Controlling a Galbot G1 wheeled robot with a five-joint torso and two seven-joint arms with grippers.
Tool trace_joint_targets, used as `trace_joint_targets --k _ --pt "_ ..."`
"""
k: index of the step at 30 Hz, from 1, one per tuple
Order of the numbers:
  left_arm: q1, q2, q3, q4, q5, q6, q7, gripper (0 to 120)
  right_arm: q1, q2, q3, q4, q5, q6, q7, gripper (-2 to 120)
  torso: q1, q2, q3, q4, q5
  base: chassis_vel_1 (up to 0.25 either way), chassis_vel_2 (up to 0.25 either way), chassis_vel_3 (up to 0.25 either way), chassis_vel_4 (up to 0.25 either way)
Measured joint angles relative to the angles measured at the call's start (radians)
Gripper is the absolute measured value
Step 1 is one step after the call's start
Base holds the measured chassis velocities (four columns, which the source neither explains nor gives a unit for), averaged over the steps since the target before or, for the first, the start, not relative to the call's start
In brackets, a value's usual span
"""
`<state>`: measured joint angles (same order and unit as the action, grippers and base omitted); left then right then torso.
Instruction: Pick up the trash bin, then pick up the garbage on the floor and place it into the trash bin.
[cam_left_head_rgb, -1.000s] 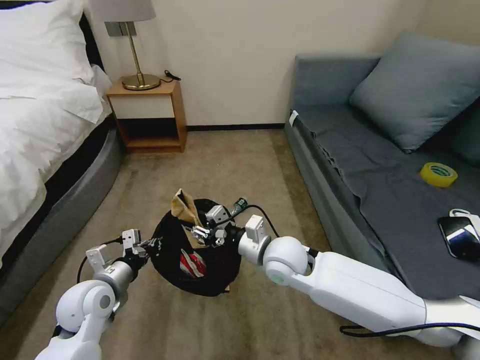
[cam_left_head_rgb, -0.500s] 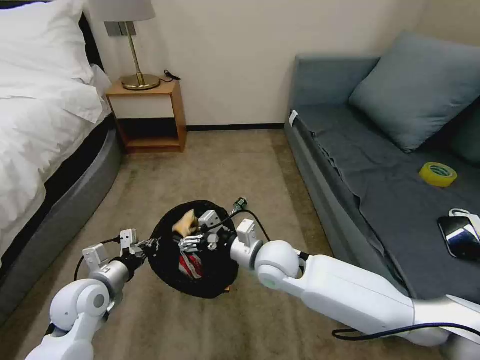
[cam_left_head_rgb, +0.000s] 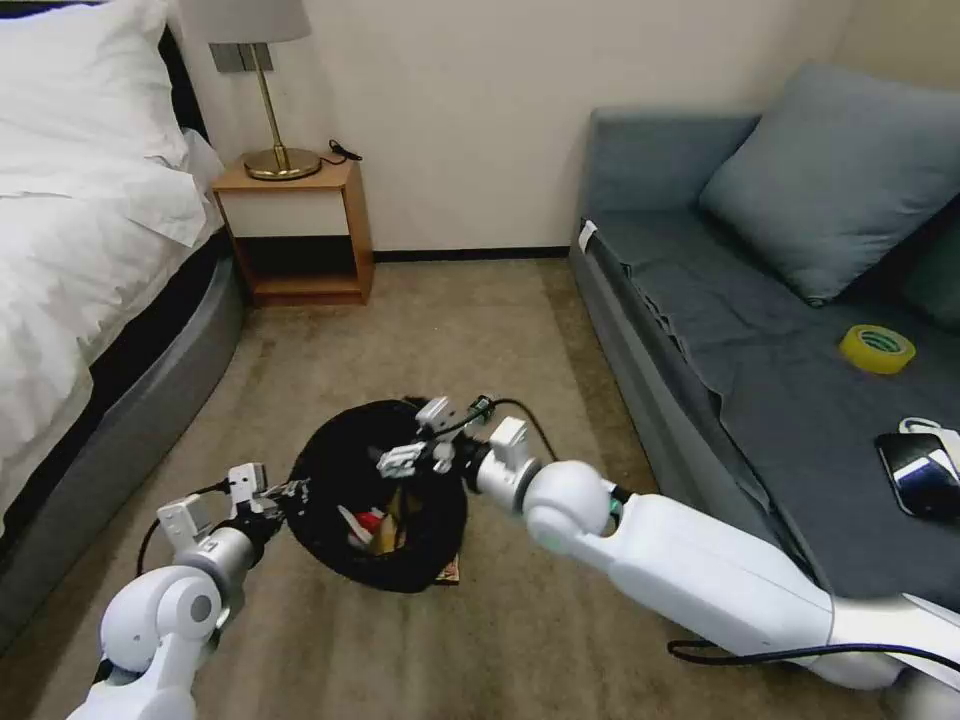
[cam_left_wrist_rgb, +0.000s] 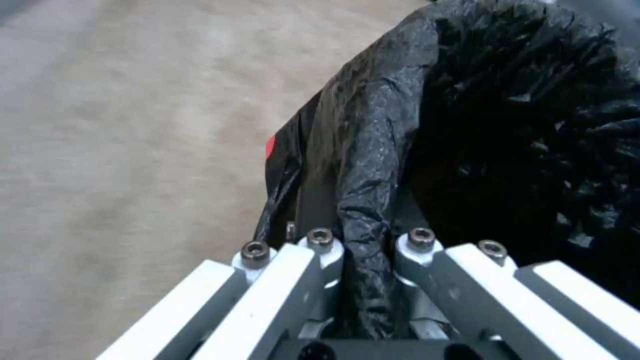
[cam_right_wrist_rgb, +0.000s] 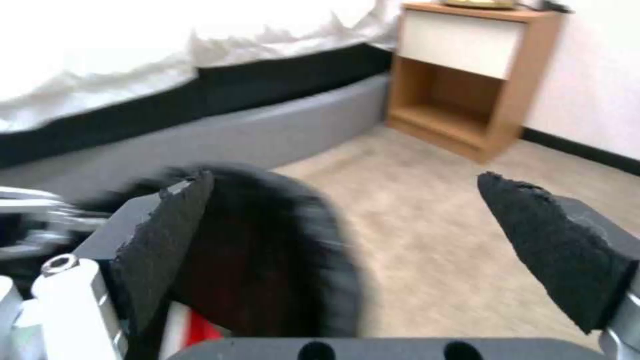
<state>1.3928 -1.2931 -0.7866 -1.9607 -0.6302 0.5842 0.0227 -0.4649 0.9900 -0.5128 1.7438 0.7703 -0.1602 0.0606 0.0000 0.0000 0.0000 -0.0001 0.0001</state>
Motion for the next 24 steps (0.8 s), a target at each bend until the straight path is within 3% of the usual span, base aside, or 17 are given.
trace_joint_targets --k 4,10,13,19,24 --pt "0.022 -0.017 -0.044 -0.009 0.056 -0.019 -0.001 4 -0.013 -0.008 0.040 -0.021 -0.022 -0.015 0.000 100 0.000 0.000 0.000 0.0000 0.0000 0.000 0.000 0.000 0.000" --pt "0.041 -0.028 -0.102 -0.020 0.072 -0.033 -0.002 4 -0.022 0.012 0.054 -0.086 -0.061 -0.031 0.007 100 0.000 0.000 0.000 0.0001 -0.0001 0.000 0.000 0.000 0.000" --pt "0.048 -0.021 -0.144 -0.022 0.066 -0.045 -0.006 4 -0.023 0.057 0.045 -0.184 -0.100 -0.038 0.007 100 0.000 0.000 0.000 0.0001 -0.0004 0.000 0.000 0.000 0.000" --pt "0.053 -0.010 -0.175 -0.023 0.052 -0.046 -0.011 4 -0.018 0.136 0.006 -0.304 -0.122 -0.061 -0.007 100 0.000 0.000 0.000 0.0003 -0.0003 0.000 0.000 0.000 0.000" --pt "0.047 0.003 -0.208 -0.013 0.037 -0.046 -0.020 4 -0.011 0.214 -0.055 -0.379 0.000 -0.196 0.010 100 0.000 0.000 0.000 0.0001 -0.0004 0.000 0.000 0.000 0.000"
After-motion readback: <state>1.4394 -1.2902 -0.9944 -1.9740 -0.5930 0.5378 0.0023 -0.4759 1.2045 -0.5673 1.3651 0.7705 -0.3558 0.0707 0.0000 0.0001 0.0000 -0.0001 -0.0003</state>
